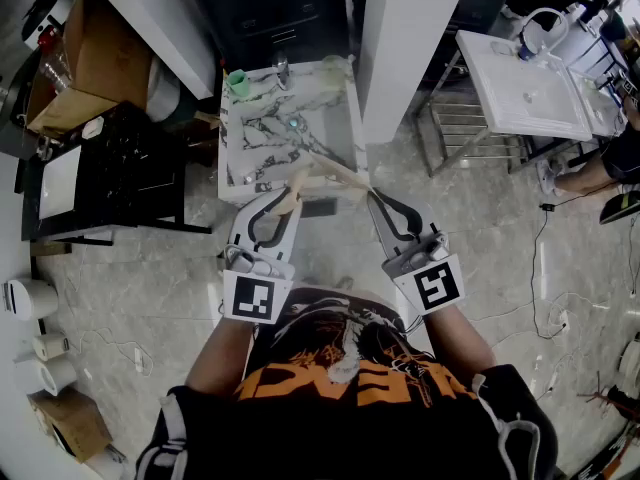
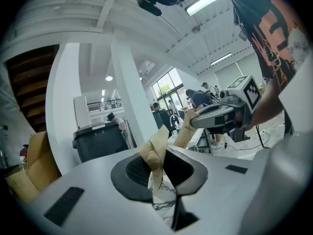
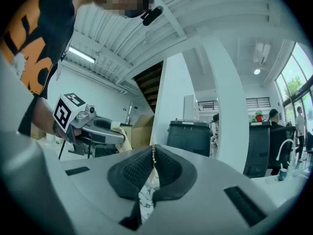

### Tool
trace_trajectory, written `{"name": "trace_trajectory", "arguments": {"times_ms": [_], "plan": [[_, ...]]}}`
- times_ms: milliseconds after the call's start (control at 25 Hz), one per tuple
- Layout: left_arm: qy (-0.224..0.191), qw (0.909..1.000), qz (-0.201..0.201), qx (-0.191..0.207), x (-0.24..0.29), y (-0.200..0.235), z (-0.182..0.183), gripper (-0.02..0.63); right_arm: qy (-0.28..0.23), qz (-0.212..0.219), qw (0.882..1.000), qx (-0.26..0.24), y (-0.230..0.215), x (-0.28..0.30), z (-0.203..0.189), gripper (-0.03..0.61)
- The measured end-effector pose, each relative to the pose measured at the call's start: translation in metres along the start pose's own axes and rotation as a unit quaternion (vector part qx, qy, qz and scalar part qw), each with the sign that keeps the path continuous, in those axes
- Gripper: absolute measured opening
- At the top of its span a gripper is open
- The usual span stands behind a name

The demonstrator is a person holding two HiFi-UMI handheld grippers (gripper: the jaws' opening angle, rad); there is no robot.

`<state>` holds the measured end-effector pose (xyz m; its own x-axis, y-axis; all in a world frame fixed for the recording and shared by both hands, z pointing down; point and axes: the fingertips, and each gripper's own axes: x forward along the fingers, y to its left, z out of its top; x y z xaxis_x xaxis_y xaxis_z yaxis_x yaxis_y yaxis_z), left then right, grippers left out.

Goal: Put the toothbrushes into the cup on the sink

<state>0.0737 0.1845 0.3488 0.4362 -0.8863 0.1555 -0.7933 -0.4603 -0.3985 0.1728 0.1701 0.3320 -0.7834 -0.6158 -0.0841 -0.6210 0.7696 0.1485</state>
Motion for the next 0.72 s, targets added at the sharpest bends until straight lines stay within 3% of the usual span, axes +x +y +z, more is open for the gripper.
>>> {"name": "trace_trajectory", "arguments": {"times_ms": [720], "plan": [[-0.006, 0.9994, 0.030, 0.016, -0.015, 0.005, 0.009, 0.074, -0.015, -0.002, 1.000, 0.003, -0.005, -0.010, 0.012, 0.016]]}}
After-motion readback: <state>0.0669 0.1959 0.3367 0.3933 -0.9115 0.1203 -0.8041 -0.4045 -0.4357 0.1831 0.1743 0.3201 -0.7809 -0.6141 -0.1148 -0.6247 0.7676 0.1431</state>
